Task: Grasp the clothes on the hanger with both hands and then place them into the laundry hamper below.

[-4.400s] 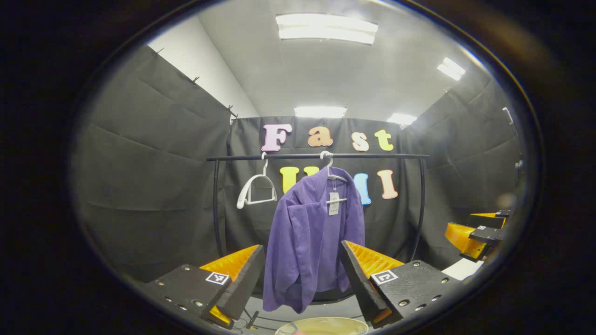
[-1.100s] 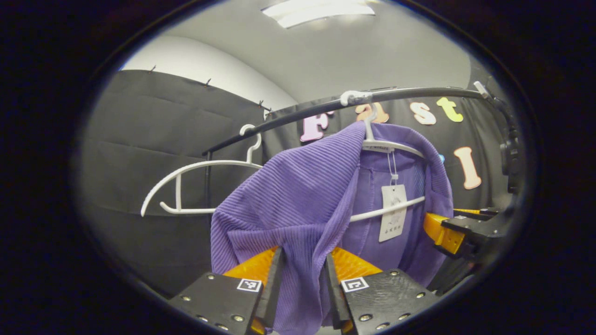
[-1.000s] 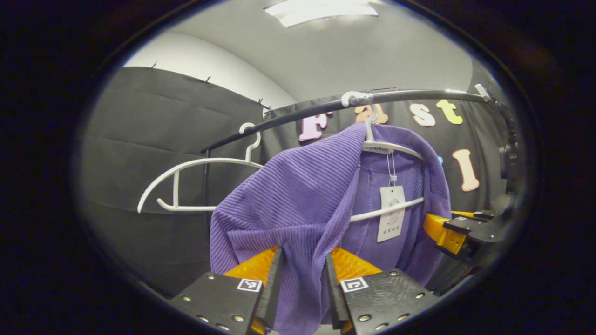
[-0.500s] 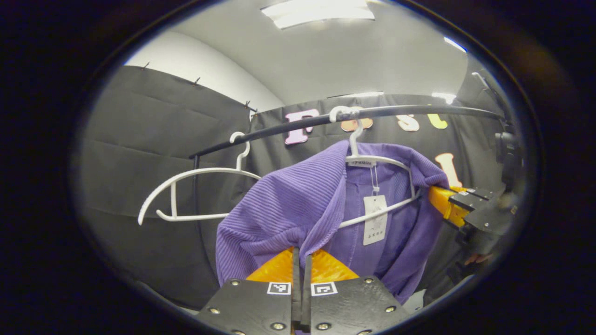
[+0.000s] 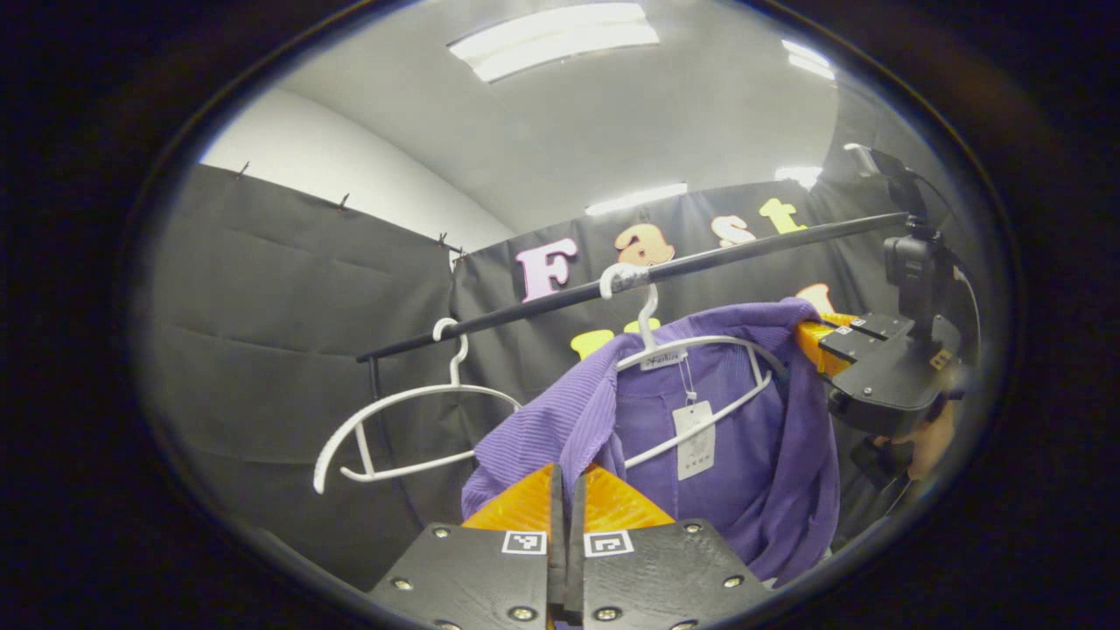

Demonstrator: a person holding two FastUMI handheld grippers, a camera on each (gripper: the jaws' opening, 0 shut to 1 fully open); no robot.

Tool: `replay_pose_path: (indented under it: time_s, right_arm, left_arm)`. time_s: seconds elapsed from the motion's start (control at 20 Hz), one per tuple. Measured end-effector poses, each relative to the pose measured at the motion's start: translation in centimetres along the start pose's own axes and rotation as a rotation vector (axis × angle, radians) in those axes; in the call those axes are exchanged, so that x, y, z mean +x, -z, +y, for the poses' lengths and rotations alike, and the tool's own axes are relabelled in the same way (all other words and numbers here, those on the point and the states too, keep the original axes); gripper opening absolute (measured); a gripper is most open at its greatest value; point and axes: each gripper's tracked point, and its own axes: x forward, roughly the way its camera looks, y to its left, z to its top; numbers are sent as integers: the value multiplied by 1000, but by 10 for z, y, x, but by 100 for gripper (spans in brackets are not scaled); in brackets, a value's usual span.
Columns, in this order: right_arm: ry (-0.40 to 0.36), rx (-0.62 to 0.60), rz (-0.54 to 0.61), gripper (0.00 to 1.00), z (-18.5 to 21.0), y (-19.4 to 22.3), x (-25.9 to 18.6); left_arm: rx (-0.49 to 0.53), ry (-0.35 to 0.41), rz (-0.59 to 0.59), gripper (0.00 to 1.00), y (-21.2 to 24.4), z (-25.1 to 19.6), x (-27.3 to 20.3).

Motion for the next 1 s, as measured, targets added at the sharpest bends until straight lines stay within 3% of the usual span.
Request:
replay_pose_path:
  time_s: [0.15,0.25,0.3,0.35,0.4,0.45,0.55,0.75,0.8,0.95,1.0]
  right_arm:
    - [0,10,-2,2,3,-1,0]
    - [-1,14,-5,2,5,-3,-4]
    - [-6,13,-7,2,6,-3,-6]
    - [-10,10,-9,2,7,-4,-8]
    - [-14,7,-11,2,8,-4,-9]
    - [-18,3,-11,2,10,-5,-12]
    - [-26,-2,-10,2,13,-4,-15]
    - [-36,-10,-10,2,13,-2,-18]
    - [-38,-11,-9,2,14,-1,-19]
    - [-42,-6,-7,2,12,0,-20]
    - [-41,-4,-9,2,12,1,-22]
  left_arm:
    - [-97,14,52,5,16,-3,8]
    - [-176,45,84,0,30,-15,14]
    - [-192,52,94,5,36,-19,16]
    - [-197,52,103,0,42,-24,19]
    - [-201,48,115,5,48,-29,24]
    - [-208,43,130,1,55,-33,29]
    - [-240,35,170,5,70,-41,31]
    - [-278,-17,190,55,82,-54,43]
    - [-270,-43,182,51,82,-52,47]
    - [-246,-131,186,63,88,-43,57]
    - [-243,-160,189,60,90,-41,61]
